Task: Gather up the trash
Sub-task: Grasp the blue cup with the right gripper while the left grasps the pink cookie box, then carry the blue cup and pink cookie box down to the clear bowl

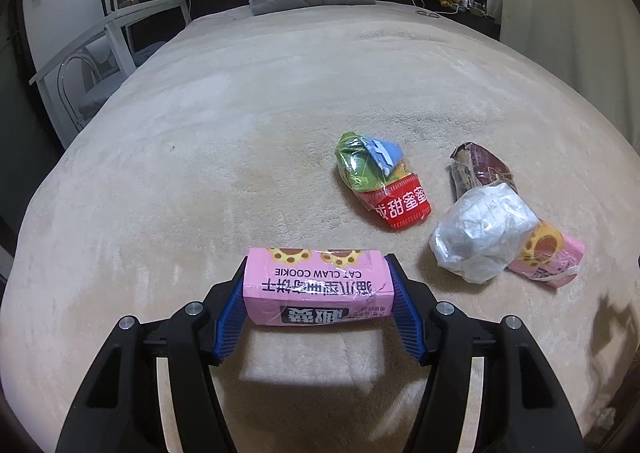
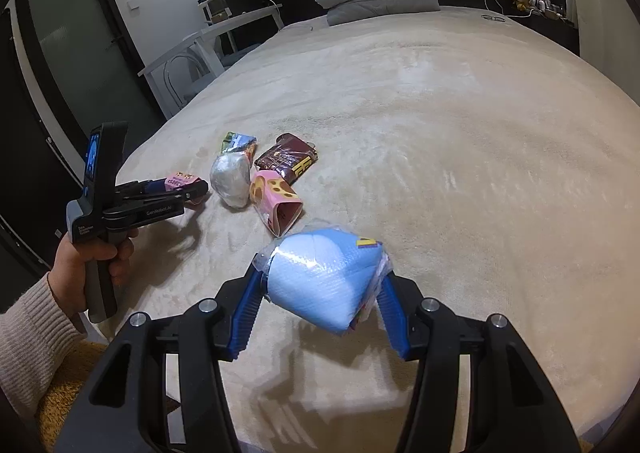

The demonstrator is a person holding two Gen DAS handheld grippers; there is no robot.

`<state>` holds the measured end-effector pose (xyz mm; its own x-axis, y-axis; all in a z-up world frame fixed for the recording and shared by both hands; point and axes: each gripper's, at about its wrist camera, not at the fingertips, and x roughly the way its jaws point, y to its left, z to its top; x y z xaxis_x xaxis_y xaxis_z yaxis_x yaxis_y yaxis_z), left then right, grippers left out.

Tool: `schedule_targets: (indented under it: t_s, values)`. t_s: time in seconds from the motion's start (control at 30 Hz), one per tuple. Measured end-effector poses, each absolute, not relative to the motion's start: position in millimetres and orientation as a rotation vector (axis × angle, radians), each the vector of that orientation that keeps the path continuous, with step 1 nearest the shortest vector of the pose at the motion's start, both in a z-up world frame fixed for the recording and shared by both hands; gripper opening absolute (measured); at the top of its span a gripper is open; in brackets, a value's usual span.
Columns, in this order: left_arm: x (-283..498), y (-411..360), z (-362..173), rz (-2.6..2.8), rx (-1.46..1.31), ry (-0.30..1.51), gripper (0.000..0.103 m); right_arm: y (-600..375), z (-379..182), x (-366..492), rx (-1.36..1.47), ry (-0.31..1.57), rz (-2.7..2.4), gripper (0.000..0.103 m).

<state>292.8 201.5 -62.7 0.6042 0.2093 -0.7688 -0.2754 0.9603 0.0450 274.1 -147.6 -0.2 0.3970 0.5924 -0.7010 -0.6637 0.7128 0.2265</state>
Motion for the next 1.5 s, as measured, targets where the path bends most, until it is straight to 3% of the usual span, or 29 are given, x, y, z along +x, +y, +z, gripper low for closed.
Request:
schedule_targets:
  t_s: [0.5,1.5]
  values:
    - [234,167,-25,0.235,-0.196,0.756,0.062,-158,14,246,-0.107,0.777,0.784,0.053]
    - [82,44,-20,0.053,-0.306,0.606,0.062,-228,23,122,-0.051,0.660,0.847,0.054]
